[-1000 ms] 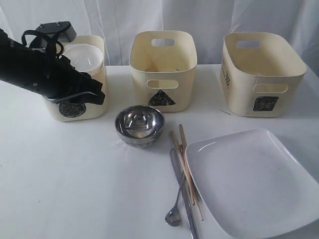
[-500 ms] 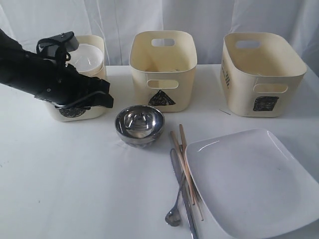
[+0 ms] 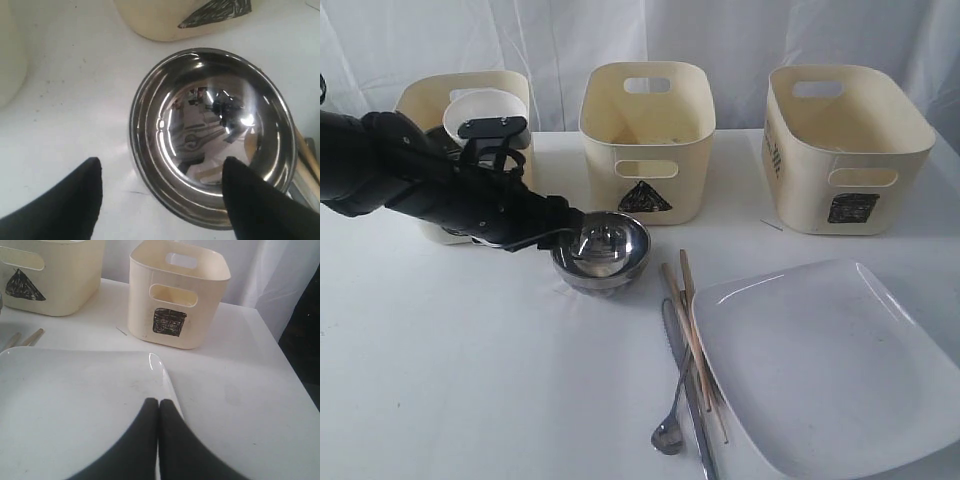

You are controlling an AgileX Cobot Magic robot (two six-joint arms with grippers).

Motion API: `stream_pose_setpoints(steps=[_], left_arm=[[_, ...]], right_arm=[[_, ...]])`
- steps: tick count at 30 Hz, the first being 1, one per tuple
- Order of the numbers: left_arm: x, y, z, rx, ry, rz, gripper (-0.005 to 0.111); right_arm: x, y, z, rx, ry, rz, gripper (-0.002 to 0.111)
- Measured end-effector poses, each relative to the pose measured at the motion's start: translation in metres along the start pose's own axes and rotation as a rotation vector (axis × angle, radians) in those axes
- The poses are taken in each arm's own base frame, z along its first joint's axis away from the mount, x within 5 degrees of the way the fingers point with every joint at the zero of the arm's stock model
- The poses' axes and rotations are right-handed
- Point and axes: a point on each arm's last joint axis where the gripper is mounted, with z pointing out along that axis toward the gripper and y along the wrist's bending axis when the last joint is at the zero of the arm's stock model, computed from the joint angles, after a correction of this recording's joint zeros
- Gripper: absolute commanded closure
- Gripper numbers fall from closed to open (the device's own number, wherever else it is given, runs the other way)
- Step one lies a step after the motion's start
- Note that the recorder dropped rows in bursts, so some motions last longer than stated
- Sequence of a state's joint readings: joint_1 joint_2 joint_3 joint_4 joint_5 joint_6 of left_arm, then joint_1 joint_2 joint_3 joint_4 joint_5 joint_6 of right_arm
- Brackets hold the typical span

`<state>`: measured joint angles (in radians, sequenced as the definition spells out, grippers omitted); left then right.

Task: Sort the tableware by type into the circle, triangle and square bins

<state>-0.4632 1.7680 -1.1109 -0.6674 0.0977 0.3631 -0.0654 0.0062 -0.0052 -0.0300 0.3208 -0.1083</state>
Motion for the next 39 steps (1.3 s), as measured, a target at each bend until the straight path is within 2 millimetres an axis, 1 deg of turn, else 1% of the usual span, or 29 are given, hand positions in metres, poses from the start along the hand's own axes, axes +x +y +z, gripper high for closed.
stream_pose_setpoints(steps=[8,15,17,28,39], left_arm=[[0.004,0.006,0.014,-0.032,-0.003,-0.002,0.037],[-0.007,0.004,0.017,-0.027,-0.028,0.005,0.037],[-0.007,0.003,0.018,-0.024,-0.028,0.007,0.037],[0.002,0.003,0.037,-0.018,0.031,0.012,0.037],[0.003,0.001,0.038,-0.014,0.034,0.016,0.037]], right_arm=[[0.000,0.000,0.000,0.000,0.000,0.000,0.108],[0.000,0.000,0.000,0.000,0.000,0.000,0.108],[0.000,0.000,0.000,0.000,0.000,0.000,0.108],[0.000,0.000,0.000,0.000,0.000,0.000,0.108],[0.000,0.000,0.000,0.000,0.000,0.000,0.108]])
